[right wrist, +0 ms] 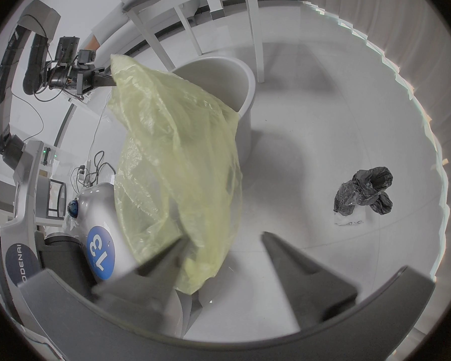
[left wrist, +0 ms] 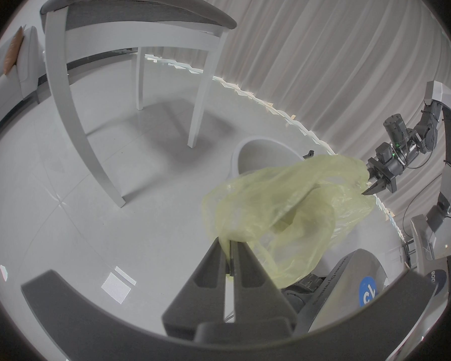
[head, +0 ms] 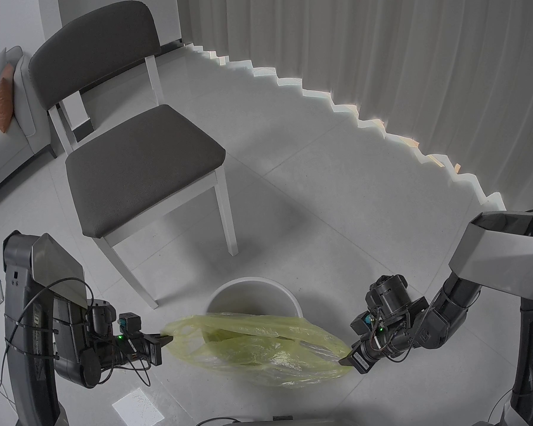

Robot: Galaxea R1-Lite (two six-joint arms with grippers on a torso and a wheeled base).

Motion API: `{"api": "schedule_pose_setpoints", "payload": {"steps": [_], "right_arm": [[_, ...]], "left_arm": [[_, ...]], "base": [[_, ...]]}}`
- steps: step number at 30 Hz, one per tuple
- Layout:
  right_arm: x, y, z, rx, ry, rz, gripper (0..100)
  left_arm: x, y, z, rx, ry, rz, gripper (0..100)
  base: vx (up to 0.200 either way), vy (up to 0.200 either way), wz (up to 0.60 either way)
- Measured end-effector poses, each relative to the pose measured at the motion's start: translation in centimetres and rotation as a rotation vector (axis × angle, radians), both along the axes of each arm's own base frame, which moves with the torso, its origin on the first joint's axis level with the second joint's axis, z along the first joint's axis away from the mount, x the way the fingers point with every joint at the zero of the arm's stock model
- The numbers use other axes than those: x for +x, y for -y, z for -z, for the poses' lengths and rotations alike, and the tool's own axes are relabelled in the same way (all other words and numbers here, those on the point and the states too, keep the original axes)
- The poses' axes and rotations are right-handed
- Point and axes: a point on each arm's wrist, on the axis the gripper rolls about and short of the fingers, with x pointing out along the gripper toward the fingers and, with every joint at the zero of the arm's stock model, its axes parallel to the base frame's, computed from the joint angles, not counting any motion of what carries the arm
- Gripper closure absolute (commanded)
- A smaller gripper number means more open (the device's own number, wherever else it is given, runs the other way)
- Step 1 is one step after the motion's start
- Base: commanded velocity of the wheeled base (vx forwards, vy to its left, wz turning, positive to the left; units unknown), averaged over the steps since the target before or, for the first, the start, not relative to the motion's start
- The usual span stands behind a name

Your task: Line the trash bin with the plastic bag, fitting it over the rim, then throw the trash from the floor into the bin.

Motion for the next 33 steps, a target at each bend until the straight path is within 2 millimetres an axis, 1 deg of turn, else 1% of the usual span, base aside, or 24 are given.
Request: {"api": "schedule_pose_setpoints", "payload": {"steps": [5, 8, 13, 14, 16, 19, 22, 23, 24, 25, 30, 33], "right_arm": [[-0.3, 0.2, -0.9, 0.006, 0.010, 0.000, 0], [-0.7, 0.5, -1.9, 0.006, 0.010, 0.001, 0], [-1.2, 0.8, -4.2, 0.022, 0.030, -0.001, 0], [-1.0, 0.6, -4.8, 0.032, 0.048, -0.003, 0], [-0.8, 0.2, -5.7, 0.052, 0.078, -0.011, 0], [-0.6, -1.0, -6.7, 0.081, 0.119, -0.033, 0], [-0.1, -2.5, -7.4, 0.111, 0.152, -0.055, 0], [0.2, -3.4, -7.7, 0.126, 0.166, -0.066, 0], [0.2, -3.8, -7.6, 0.130, 0.169, -0.071, 0], [0.5, -4.8, -7.6, 0.140, 0.176, -0.085, 0], [1.1, -7.9, -7.0, 0.164, 0.195, -0.137, 0], [1.2, -9.3, -6.4, 0.171, 0.199, -0.166, 0]], "left_arm": [[0.1, 0.8, -0.1, -0.001, 0.006, 0.022, 100], [0.2, 1.2, -0.1, -0.007, 0.008, 0.031, 100], [0.2, 1.5, -0.3, -0.014, 0.010, 0.035, 100], [0.2, 1.5, -0.4, -0.014, 0.011, 0.037, 0], [0.1, 1.5, -0.5, -0.014, 0.010, 0.037, 0], [0.1, 1.6, -0.6, -0.012, 0.011, 0.036, 0], [0.0, 1.6, -0.6, -0.010, 0.011, 0.033, 0], [0.0, 1.6, -0.7, -0.009, 0.011, 0.032, 0], [0.0, 1.6, -0.7, -0.009, 0.011, 0.032, 0], [-0.1, 1.6, -0.7, -0.008, 0.010, 0.031, 0], [-0.5, 1.6, -0.9, -0.006, -0.001, 0.029, 0], [-0.8, 1.5, -1.1, -0.005, -0.009, 0.027, 0]], "base": [[0.000, 0.000, 0.00], [0.000, 0.000, 0.00], [0.000, 0.000, 0.00], [0.000, 0.000, 0.00], [0.000, 0.000, 0.00], [0.000, 0.000, 0.00], [0.000, 0.000, 0.00], [0.000, 0.000, 0.00], [0.000, 0.000, 0.00], [0.000, 0.000, 0.00], [0.000, 0.000, 0.00], [0.000, 0.000, 0.00]]}}
